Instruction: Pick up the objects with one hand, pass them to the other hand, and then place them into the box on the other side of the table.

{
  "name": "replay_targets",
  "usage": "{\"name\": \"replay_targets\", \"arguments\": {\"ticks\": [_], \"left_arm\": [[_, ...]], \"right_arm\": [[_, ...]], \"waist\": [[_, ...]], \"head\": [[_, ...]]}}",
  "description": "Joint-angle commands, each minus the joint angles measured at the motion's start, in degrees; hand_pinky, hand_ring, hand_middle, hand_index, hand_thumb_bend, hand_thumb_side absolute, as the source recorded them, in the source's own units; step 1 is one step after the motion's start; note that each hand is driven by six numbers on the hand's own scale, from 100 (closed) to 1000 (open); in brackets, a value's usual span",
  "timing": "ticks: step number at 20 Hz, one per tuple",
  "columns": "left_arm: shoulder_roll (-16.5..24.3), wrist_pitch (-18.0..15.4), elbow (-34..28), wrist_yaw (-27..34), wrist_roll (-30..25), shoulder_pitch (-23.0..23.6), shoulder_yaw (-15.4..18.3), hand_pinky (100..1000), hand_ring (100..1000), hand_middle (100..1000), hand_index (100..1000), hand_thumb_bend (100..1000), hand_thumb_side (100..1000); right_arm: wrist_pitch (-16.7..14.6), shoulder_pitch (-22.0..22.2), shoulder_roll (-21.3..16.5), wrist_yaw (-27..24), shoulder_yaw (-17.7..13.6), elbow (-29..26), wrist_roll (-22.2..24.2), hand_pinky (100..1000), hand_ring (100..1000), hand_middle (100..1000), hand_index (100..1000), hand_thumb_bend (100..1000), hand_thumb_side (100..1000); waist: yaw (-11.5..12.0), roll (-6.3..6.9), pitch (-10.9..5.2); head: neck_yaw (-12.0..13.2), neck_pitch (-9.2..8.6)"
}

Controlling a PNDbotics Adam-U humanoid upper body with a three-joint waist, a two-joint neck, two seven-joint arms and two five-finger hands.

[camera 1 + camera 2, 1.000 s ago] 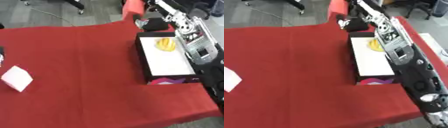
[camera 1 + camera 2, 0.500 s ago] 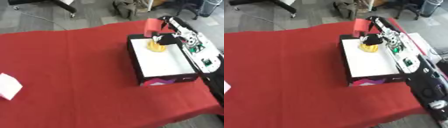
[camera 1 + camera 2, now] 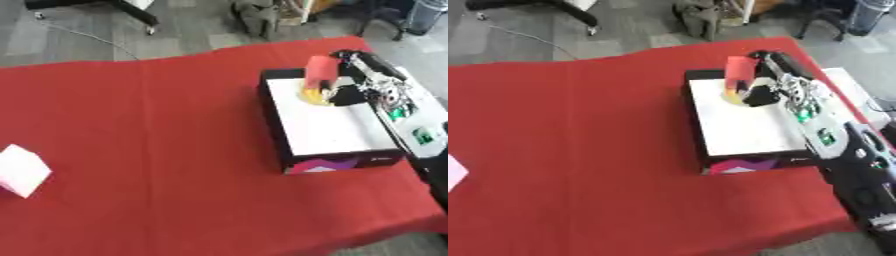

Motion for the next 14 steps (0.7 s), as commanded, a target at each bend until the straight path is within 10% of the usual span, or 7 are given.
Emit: {"name": "replay_targets", "arguments": {"ticks": [1, 11, 14], "left_arm": [[2.02, -0.23, -0.85, 0.08, -0.02, -0.53, 0.82, 740, 708, 688, 859, 404, 600], [2.03, -0.03, -0.58, 0.02, -0.76, -0.85, 0.77, 735, 708, 687, 860, 413, 599], [2.32, 0.77, 0.56, 2.14, -3.43, -1.82, 1.02, 737, 713, 689, 868, 395, 619]], "right_arm": [[-0.51, -0.68, -1.82, 2.81, -1.49, 0.41, 2.66, 1000, 1000, 942, 1000, 100, 320], [1.33, -0.79, -1.57, 2.53, -2.5, -2.07, 1.3, 1000, 1000, 945, 1000, 100, 198], [2.65, -0.8, -0.68, -5.86, -3.07, -5.74, -3.95, 1000, 1000, 949, 1000, 100, 205]], "waist": [[-0.04, 0.08, -0.72], [-0.02, 0.17, -0.92], [0.01, 0.36, -1.0]], "head": [[0.25, -0.43], [1.0, -0.13], [2.22, 0.19]]}}
